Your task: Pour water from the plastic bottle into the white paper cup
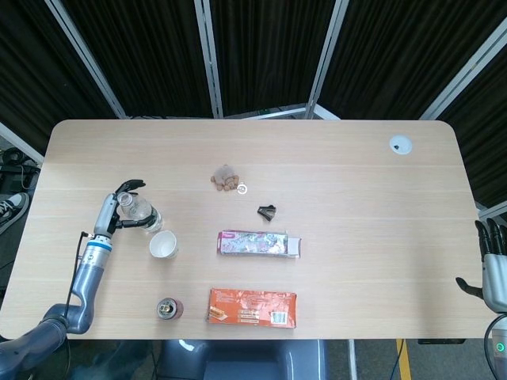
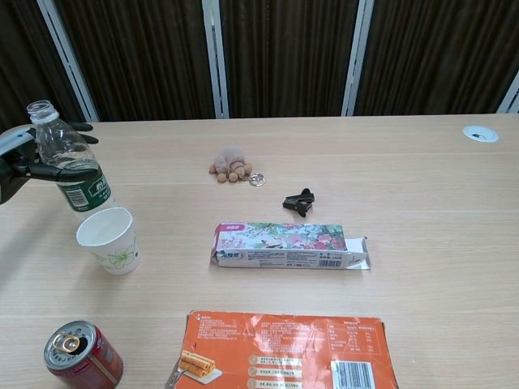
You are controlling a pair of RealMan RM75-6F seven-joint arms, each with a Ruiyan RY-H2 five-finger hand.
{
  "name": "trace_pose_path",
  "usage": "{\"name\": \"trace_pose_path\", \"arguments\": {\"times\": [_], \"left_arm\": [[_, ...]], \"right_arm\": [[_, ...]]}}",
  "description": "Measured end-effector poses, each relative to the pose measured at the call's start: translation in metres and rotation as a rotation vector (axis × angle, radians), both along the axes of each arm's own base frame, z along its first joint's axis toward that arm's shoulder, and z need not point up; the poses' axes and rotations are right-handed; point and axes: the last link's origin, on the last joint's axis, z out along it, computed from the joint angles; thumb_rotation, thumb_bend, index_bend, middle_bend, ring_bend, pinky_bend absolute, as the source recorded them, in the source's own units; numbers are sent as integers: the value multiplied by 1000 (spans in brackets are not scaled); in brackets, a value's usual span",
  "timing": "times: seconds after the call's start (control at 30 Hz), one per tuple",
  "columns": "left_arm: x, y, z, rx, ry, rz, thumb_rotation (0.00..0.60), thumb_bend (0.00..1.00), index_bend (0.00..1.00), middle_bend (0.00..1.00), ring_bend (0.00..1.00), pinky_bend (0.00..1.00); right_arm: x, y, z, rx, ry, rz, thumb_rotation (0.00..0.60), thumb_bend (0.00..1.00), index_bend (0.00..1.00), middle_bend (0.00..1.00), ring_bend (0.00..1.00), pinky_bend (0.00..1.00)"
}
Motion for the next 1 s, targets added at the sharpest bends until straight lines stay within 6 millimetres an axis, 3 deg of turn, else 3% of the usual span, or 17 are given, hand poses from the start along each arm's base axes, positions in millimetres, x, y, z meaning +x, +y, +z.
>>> {"name": "trace_pose_path", "arguments": {"times": [0.07,0.2,0.4,0.53,0.8,1.0], "left_arm": [[-4,-2,6,-19,25,-8,591,0,2,1,0,0],[-11,-7,28,-29,53,-14,576,0,0,0,0,0],[-16,-25,81,40,126,-50,579,0,0,0,0,0],[-23,-43,114,89,270,-69,578,0,0,0,0,0],[-20,-90,141,150,581,-81,600,0,0,0,0,0],[-3,-127,152,172,879,-47,600,0,0,0,0,0]], "right_arm": [[1,1,1,-2,-3,4,600,0,0,0,0,0],[4,4,4,-9,-16,16,600,0,0,0,0,0],[8,7,11,-21,-41,40,600,0,0,0,0,0],[11,9,15,-23,-53,57,600,0,0,0,0,0],[14,15,26,-40,-92,89,600,0,0,0,0,0],[16,19,30,-45,-109,105,600,0,0,0,0,0]]}}
